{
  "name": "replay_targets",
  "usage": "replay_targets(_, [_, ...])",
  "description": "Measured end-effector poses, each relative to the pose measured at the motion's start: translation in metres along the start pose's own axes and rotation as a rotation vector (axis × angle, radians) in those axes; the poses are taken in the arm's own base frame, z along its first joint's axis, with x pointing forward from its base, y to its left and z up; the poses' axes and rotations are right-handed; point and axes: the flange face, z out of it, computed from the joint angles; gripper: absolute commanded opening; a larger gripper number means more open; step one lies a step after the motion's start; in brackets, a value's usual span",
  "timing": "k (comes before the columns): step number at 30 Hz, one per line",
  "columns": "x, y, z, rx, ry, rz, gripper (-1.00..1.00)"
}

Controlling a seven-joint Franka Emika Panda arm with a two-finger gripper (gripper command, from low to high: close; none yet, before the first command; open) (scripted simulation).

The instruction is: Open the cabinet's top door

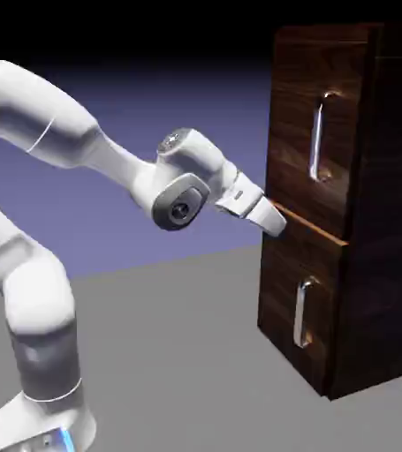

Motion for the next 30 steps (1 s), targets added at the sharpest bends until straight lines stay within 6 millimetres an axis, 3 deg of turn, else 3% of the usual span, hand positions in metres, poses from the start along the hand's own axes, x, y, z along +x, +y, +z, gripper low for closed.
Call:
replay_targets(15, [0.018, -0.048, -0.052, 0.138, 0.143, -0.034, 0.0])
replay_targets(30, [0.035, -0.055, -0.091, 0.283, 0.289, -0.032, 0.0])
